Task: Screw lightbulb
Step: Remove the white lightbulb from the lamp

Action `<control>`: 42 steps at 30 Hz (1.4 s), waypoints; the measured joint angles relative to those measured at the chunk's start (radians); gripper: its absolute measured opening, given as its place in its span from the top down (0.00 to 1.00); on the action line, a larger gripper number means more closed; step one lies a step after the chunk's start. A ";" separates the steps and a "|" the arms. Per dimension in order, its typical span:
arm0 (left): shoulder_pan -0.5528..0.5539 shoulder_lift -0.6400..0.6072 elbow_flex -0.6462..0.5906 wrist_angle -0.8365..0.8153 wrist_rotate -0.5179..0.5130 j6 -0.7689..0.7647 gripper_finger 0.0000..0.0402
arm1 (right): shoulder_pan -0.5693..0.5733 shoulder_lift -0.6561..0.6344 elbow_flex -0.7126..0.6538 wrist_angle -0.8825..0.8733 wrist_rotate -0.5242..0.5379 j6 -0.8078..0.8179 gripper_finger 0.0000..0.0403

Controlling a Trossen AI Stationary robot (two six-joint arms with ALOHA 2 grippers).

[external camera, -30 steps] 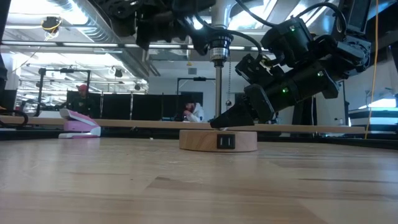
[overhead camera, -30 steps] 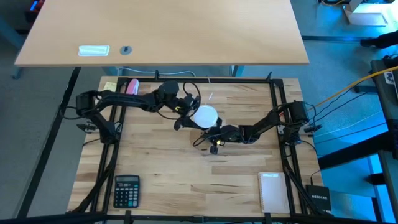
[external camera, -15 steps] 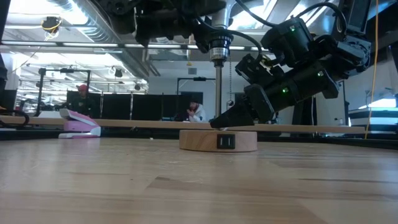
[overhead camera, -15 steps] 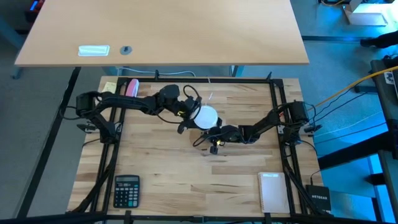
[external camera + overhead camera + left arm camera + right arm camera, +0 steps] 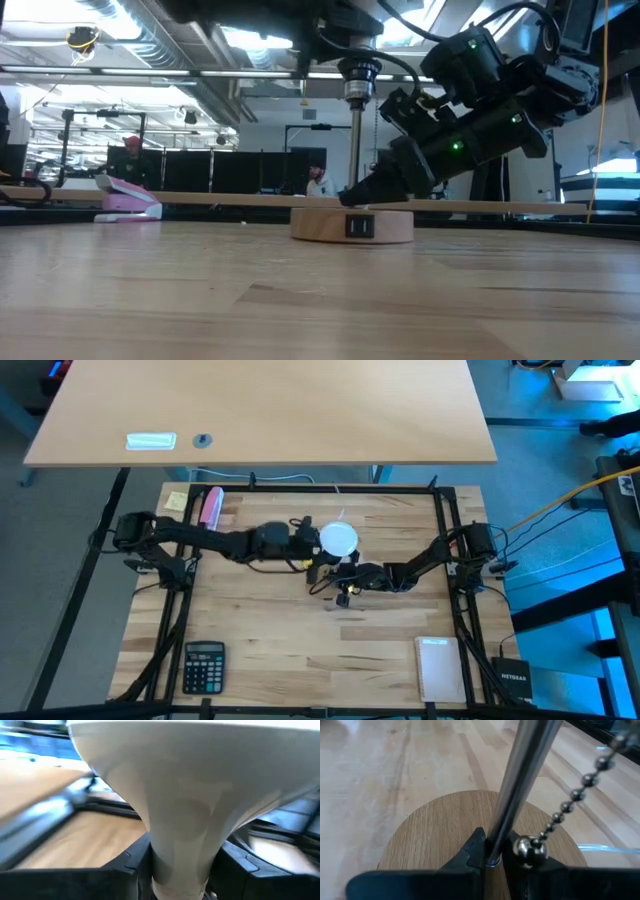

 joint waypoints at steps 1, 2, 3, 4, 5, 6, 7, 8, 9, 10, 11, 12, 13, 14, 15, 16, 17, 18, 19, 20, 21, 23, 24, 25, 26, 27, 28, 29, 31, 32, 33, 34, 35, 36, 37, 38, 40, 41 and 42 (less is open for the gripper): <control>-0.024 0.001 0.000 0.001 -0.091 -0.008 0.66 | 0.000 0.000 0.000 -0.003 0.009 0.001 0.89; -0.051 0.002 0.000 0.006 -0.178 -0.014 0.66 | -0.001 0.000 -0.001 -0.004 0.011 0.001 0.89; -0.076 0.003 0.000 0.010 -0.262 -0.019 0.65 | -0.001 0.000 0.000 -0.007 0.012 0.001 0.89; -0.103 0.005 0.000 0.013 -0.345 -0.027 0.65 | -0.001 0.000 0.000 -0.007 0.015 0.000 0.89; -0.128 0.006 0.000 0.015 -0.421 -0.039 0.64 | -0.001 0.000 0.000 -0.008 0.017 0.000 0.89; -0.149 0.006 -0.001 0.017 -0.494 -0.056 0.64 | -0.001 0.000 0.001 -0.009 0.018 0.001 0.89; -0.171 0.006 -0.001 0.018 -0.556 -0.070 0.64 | -0.001 0.000 0.001 -0.009 0.019 0.001 0.89; -0.188 0.007 -0.001 0.018 -0.600 -0.074 0.64 | -0.002 0.000 0.002 -0.008 0.019 0.001 0.89; -0.199 0.007 -0.002 0.019 -0.625 -0.074 0.65 | -0.002 0.000 0.002 -0.008 0.019 0.001 0.89; -0.206 0.007 -0.002 0.021 -0.635 -0.074 0.65 | -0.002 0.000 0.002 -0.008 0.019 0.000 0.89; -0.209 0.007 -0.002 0.021 -0.639 -0.074 0.65 | -0.002 0.000 0.002 -0.008 0.019 0.000 0.89; -0.210 0.007 -0.002 0.020 -0.640 -0.074 0.65 | -0.002 0.000 0.002 -0.007 0.019 0.000 0.89; -0.209 0.007 -0.002 0.019 -0.640 -0.076 0.65 | -0.002 0.000 0.002 -0.006 0.019 0.001 0.89; -0.206 0.007 -0.002 0.018 -0.639 -0.075 0.64 | -0.002 0.000 0.002 -0.006 0.019 0.001 0.89; -0.203 0.007 -0.002 0.019 -0.639 -0.070 0.63 | -0.002 0.000 0.002 -0.006 0.019 0.001 0.89; -0.201 0.007 -0.002 0.019 -0.636 -0.064 0.63 | -0.002 0.000 0.002 -0.005 0.019 0.001 0.89; -0.197 0.007 -0.002 0.019 -0.632 -0.058 0.62 | -0.002 0.000 0.001 -0.003 0.019 0.003 0.89; -0.194 0.007 -0.002 0.018 -0.626 -0.056 0.62 | -0.002 0.000 0.001 -0.001 0.019 0.005 0.89; -0.191 0.007 -0.002 0.018 -0.620 -0.056 0.62 | -0.002 0.000 0.000 0.001 0.018 0.006 0.89; -0.190 0.007 -0.002 0.018 -0.616 -0.057 0.62 | -0.002 0.000 0.000 0.003 0.018 0.007 0.89; -0.190 0.007 -0.002 0.017 -0.613 -0.057 0.62 | -0.002 0.000 0.000 0.003 0.018 0.008 0.89; -0.190 0.007 -0.002 0.017 -0.604 -0.061 0.63 | -0.002 0.001 0.000 0.003 0.018 0.008 0.89; -0.190 0.007 -0.002 0.017 -0.604 -0.061 0.64 | -0.002 0.000 0.000 0.003 0.018 0.008 0.88; -0.190 0.007 -0.002 0.016 -0.604 -0.061 0.64 | -0.002 0.001 0.000 0.003 0.018 0.008 0.88; -0.190 0.007 -0.002 0.016 -0.603 -0.062 0.64 | -0.002 0.001 0.000 0.003 0.016 0.007 0.87; -0.190 0.007 -0.002 0.016 -0.602 -0.062 0.64 | -0.002 0.001 0.000 0.003 0.013 0.007 0.87; -0.190 0.007 -0.002 0.016 -0.601 -0.062 0.64 | -0.002 0.001 0.000 0.003 0.012 0.007 0.87; -0.190 0.007 -0.002 0.015 -0.597 -0.062 0.63 | -0.002 0.001 0.000 0.004 0.012 0.007 0.86; -0.190 0.006 -0.002 0.011 -0.580 -0.062 0.62 | -0.002 0.001 -0.001 0.007 0.011 0.005 0.86; -0.189 0.006 -0.002 0.010 -0.576 -0.063 0.62 | -0.002 0.001 -0.001 0.010 0.011 0.004 0.85; -0.189 0.006 -0.002 0.008 -0.575 -0.065 0.62 | -0.002 0.002 -0.001 0.013 0.011 0.003 0.85; -0.189 0.006 -0.002 0.007 -0.575 -0.066 0.63 | -0.002 0.002 -0.002 0.014 0.011 0.001 0.84; -0.189 0.006 -0.002 0.007 -0.575 -0.066 0.63 | -0.002 0.001 -0.002 0.013 0.011 0.000 0.82; -0.189 0.005 -0.002 0.005 -0.575 -0.065 0.64 | -0.001 0.000 -0.003 0.013 0.011 0.001 0.80; -0.189 0.005 -0.003 0.005 -0.574 -0.064 0.64 | -0.001 -0.004 -0.004 0.012 0.011 0.001 0.78; -0.189 0.005 -0.003 0.005 -0.574 -0.062 0.64 | 0.000 -0.009 -0.003 0.005 0.011 0.001 0.75; -0.189 0.005 -0.003 0.001 -0.574 -0.062 0.64 | -0.001 -0.018 -0.004 0.000 0.012 0.004 0.69; -0.189 0.005 -0.003 0.000 -0.574 -0.062 0.63 | -0.001 -0.023 -0.005 -0.005 0.010 0.004 0.66; -0.189 0.004 -0.002 -0.005 -0.573 -0.063 0.63 | -0.001 -0.031 -0.005 -0.013 0.002 0.004 0.63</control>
